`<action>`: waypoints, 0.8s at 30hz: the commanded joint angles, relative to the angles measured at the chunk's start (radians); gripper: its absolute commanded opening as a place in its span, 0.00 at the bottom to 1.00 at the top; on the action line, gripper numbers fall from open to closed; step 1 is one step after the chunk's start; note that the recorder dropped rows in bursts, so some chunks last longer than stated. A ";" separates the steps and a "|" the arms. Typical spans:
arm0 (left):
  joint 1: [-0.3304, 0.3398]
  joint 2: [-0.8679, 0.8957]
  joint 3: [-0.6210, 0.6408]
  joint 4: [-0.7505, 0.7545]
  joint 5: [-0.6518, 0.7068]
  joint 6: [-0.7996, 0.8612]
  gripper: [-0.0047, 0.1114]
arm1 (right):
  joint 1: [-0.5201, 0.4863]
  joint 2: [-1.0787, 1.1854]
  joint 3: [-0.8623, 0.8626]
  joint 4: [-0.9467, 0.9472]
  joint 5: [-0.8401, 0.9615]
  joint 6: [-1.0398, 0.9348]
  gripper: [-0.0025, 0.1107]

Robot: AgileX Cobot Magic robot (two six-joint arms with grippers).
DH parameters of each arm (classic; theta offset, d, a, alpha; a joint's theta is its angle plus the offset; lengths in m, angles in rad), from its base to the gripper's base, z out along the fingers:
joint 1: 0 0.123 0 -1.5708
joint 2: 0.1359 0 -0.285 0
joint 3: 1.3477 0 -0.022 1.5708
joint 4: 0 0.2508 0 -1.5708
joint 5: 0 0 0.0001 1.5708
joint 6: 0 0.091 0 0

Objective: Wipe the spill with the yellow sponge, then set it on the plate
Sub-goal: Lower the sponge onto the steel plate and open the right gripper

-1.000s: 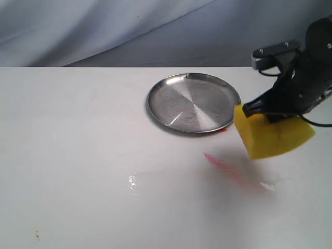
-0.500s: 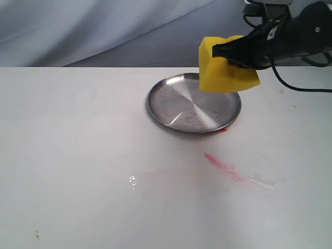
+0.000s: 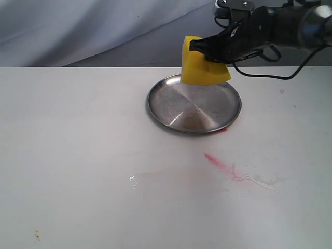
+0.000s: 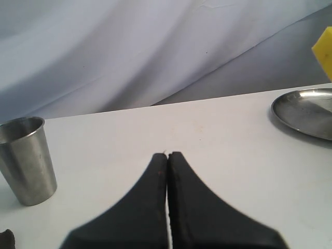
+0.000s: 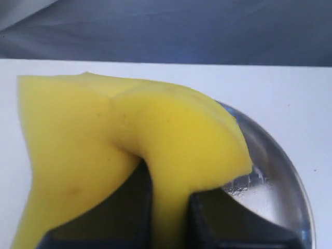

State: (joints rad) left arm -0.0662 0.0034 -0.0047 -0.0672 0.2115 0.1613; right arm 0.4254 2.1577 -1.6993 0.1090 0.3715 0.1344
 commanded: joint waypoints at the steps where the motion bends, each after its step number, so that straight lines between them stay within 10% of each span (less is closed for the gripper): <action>1: -0.003 -0.003 0.005 -0.002 -0.006 -0.002 0.04 | -0.005 0.087 -0.092 0.035 0.096 -0.009 0.03; 14: -0.003 -0.003 0.005 -0.002 -0.006 -0.002 0.04 | -0.005 0.112 -0.129 0.234 0.164 -0.172 0.64; 24: -0.003 -0.003 0.005 -0.002 -0.006 -0.002 0.04 | -0.007 -0.020 -0.128 0.197 0.315 -0.170 0.52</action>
State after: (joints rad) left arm -0.0662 0.0034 -0.0047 -0.0672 0.2115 0.1613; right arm 0.4254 2.1940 -1.8215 0.3326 0.6324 -0.0271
